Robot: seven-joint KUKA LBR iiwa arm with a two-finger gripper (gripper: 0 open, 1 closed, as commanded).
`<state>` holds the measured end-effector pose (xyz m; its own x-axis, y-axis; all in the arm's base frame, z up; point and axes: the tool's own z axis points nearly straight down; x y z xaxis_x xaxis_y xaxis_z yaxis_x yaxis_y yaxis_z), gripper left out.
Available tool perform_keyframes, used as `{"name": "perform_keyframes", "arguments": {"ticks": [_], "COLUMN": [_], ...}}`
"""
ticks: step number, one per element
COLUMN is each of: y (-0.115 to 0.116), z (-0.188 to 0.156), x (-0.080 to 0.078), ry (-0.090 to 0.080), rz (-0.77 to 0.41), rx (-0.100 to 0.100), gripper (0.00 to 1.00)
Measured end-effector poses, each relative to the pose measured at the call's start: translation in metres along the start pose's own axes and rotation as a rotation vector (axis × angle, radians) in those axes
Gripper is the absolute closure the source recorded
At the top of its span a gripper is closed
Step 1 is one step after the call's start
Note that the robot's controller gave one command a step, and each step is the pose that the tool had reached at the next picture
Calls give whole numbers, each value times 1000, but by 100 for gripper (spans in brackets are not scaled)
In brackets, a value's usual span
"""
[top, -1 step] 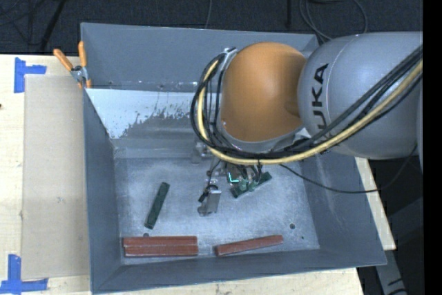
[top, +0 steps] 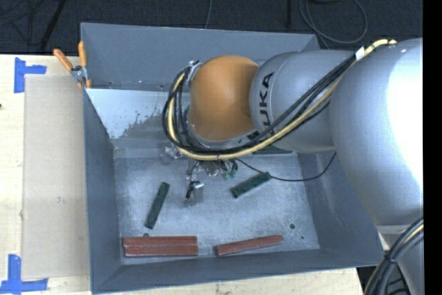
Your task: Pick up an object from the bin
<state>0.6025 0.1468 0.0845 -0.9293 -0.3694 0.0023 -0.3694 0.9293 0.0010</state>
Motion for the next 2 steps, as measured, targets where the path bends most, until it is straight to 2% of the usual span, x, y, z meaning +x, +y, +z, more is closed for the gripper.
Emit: {"name": "perform_keyframes", "arguments": {"ticks": [1,2], "y": [68,65], "z": [16,15], "x": [30,29], "ry": [1,-1], "rz": [-470,-462], "rx": [-2,0], "gripper": [0,100]}}
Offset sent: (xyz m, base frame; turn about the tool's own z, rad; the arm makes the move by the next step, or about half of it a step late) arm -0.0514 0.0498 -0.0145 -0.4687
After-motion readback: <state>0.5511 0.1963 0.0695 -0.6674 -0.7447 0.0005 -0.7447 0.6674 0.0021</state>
